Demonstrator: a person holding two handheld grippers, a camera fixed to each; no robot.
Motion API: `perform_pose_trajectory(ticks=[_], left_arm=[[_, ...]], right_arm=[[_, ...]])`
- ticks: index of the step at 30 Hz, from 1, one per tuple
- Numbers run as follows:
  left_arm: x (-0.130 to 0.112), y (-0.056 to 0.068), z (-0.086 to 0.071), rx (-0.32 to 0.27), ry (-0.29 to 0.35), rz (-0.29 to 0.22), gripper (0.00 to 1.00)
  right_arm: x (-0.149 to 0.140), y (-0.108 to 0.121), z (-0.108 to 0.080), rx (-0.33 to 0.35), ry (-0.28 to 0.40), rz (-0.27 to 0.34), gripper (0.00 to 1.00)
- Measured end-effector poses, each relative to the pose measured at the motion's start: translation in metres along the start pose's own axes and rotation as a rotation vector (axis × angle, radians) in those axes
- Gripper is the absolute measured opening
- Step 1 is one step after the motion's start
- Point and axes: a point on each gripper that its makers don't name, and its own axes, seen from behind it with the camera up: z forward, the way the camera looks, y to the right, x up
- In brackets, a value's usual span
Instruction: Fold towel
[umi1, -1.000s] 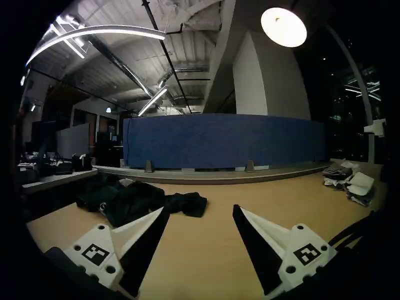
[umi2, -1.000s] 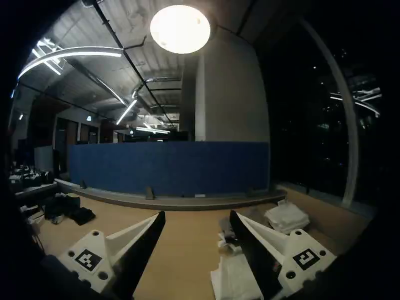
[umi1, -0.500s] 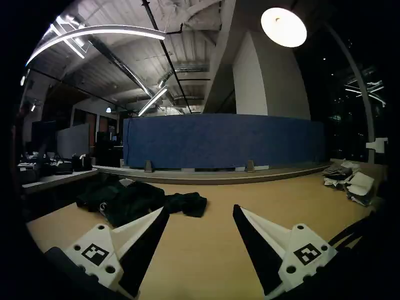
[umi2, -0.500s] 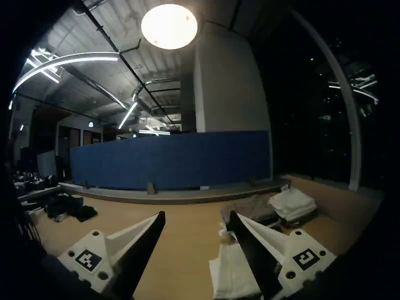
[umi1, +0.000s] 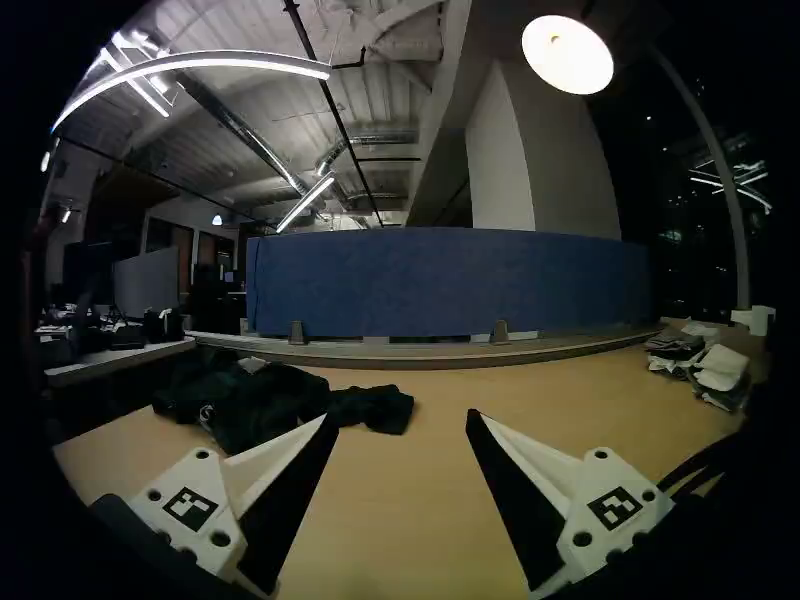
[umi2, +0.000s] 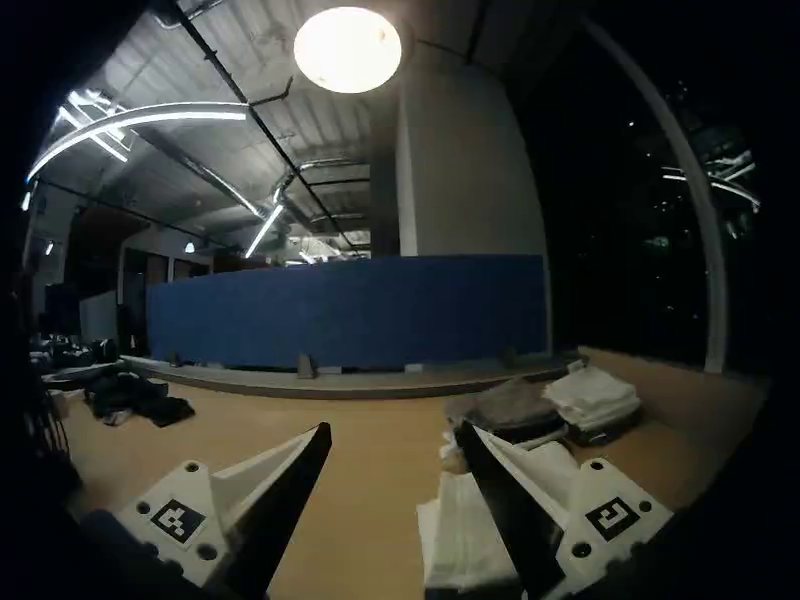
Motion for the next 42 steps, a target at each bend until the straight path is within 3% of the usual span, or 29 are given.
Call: perform_pose_trajectory(ticks=[20,27,42], left_arm=[[0.000,0.000,-0.001,0.000,0.000,0.000,0.95],[0.000,0.000,-0.001,0.000,0.000,0.000,0.94],[0.000,0.000,0.001,0.000,0.000,0.000,0.94]], right_arm=[[-0.019,0.004,0.001,-0.014,0.008,0.014,1.00],[-0.025,0.005,0.002,-0.028,0.005,-0.024,1.00],[-0.031,0.004,0.003,-0.034,-0.015,-0.049,1.00]])
